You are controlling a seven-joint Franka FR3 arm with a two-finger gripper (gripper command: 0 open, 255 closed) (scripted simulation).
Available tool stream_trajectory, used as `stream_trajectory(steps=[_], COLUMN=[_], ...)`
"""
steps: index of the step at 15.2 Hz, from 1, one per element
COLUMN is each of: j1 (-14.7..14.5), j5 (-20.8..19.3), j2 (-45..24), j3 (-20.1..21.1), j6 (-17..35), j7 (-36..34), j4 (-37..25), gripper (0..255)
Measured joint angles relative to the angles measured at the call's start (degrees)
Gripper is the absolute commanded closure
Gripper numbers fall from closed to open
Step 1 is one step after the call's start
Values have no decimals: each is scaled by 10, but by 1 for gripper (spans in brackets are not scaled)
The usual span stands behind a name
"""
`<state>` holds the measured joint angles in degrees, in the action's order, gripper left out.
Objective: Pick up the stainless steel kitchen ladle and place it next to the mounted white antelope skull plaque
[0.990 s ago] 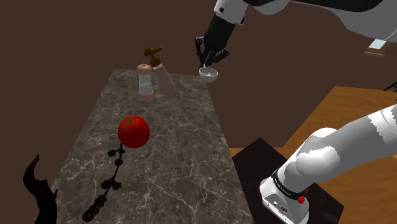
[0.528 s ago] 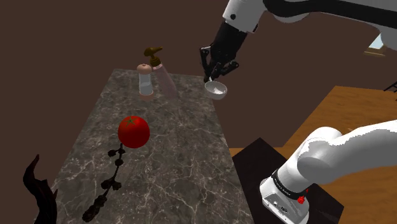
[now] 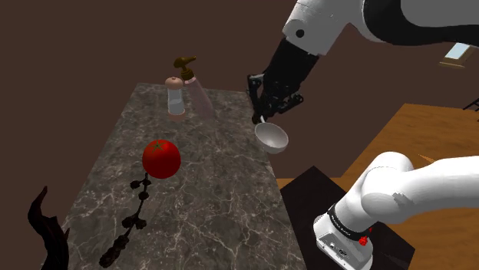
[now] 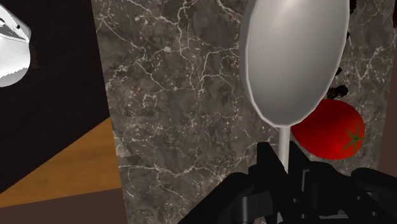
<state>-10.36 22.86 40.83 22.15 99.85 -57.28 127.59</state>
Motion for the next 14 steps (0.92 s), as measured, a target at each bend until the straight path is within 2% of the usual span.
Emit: stream_trajectory(steps=[7, 14], j1=[-39, -51], j5=[45, 65], j2=[64, 84], j3=[62, 83], j6=[-19, 14], j7=[-86, -91], j4=[16, 66], gripper=[255, 255])
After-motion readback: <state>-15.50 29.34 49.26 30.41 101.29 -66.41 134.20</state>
